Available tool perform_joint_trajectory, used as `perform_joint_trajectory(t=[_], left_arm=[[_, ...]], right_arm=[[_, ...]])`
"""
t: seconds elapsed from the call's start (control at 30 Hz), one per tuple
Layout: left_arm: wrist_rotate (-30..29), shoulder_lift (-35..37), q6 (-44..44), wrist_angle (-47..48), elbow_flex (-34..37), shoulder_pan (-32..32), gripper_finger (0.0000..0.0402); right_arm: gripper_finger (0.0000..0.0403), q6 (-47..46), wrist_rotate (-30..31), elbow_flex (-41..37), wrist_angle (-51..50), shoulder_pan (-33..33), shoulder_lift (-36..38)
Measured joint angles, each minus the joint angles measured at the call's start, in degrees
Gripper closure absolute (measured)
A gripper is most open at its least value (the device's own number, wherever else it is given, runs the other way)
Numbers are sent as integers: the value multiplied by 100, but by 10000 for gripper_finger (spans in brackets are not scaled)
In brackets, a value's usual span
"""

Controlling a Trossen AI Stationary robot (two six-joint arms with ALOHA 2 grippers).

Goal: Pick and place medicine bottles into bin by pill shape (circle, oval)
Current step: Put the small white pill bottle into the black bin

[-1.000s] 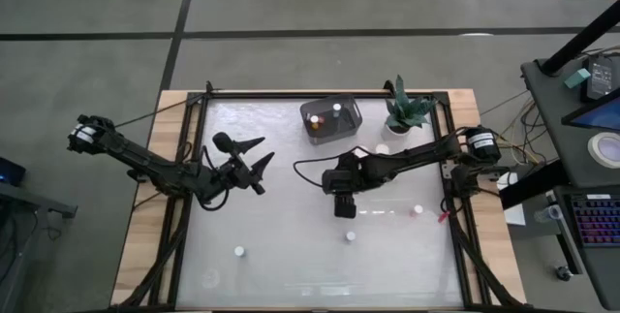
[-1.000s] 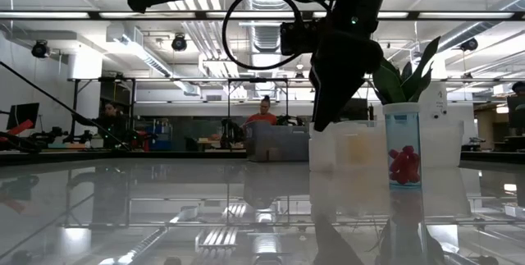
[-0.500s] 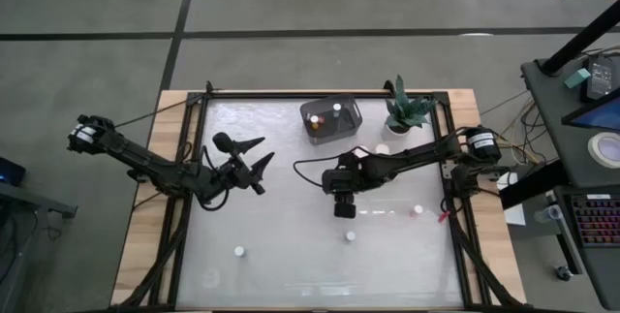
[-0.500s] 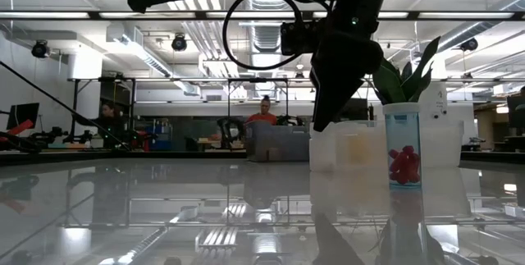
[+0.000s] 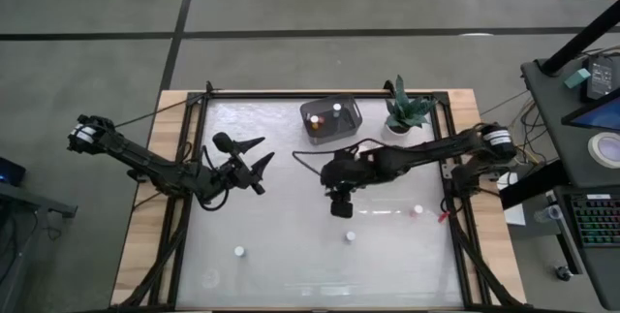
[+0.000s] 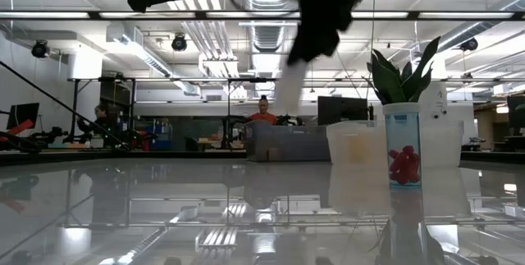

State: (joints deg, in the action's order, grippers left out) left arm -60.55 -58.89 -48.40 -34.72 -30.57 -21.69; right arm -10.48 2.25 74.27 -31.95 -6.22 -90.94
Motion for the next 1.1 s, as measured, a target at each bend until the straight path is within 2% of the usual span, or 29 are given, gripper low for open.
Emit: perform_joint_trajectory(t=[0.2,0.43,0.57,0.97,1.1], left_arm=[[0,0,0,2,2,0,182],[0,0,0,4,3,-1,182],[0,0,0,5,3,-2,182],[1,0,-2,8,3,-1,182],[2,0,-2,9,4,-2,182]], right_arm=[[267,-25,-392,-246,1955,-13,791],[269,257,-1571,-876,4944,-63,1261],[267,64,-2151,-1111,6206,-48,1252],[267,-56,-2224,-1016,6650,-85,1239],[267,25,-2224,-1022,7217,-107,1209]])
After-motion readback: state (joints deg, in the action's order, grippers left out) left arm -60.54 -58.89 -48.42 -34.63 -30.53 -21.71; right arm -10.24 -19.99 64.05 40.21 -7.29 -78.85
